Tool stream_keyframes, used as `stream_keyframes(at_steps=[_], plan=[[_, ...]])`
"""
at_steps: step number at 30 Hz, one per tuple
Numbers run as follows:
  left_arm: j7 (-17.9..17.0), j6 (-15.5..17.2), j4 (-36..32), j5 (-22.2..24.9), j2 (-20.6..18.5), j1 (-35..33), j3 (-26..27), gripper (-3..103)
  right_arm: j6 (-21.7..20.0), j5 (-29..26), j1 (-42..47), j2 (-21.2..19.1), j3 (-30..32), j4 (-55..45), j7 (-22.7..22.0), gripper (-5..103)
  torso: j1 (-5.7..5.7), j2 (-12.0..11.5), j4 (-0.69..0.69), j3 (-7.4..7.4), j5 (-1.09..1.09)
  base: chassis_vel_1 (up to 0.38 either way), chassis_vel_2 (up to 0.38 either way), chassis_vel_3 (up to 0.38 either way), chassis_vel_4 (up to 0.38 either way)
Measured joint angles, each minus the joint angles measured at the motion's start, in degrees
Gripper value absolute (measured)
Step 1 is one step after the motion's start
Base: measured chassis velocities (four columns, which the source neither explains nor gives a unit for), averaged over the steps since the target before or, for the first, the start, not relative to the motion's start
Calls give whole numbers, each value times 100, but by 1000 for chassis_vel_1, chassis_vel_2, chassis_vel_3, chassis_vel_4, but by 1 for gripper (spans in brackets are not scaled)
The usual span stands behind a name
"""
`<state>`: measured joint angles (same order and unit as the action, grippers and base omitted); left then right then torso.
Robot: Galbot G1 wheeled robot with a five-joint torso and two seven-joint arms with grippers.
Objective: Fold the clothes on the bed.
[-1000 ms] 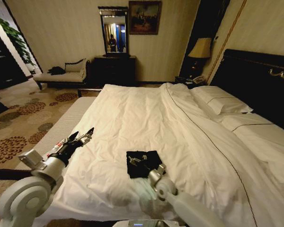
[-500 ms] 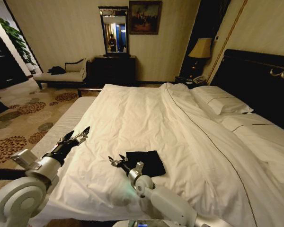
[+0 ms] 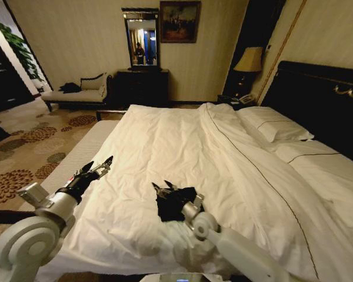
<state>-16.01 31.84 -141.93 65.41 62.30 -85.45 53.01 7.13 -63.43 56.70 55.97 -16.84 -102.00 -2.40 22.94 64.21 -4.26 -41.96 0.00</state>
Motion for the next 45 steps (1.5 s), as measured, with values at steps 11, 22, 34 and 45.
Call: stream_keyframes(at_steps=[11,22,34,45], plan=[[0,4,-125,-7,5,-174,204,100,-225,389,376,714,-457,287,-248,100,0,0,1,0,-1,0,0,0,0],[-20,5,-130,95,7,-266,382,100,-342,631,752,123,-285,-251,868,100,0,0,0,0,0,0,0,0,0],[-235,238,63,-246,210,-221,-84,100,348,1189,1424,-590,2830,-986,580,100,2,0,0,0,0,0,0,0,0],[413,-1563,715,-3424,485,-871,-959,100,836,3271,3876,734,6572,-2016,-677,100,1,0,-1,0,-1,0,0,0,0]])
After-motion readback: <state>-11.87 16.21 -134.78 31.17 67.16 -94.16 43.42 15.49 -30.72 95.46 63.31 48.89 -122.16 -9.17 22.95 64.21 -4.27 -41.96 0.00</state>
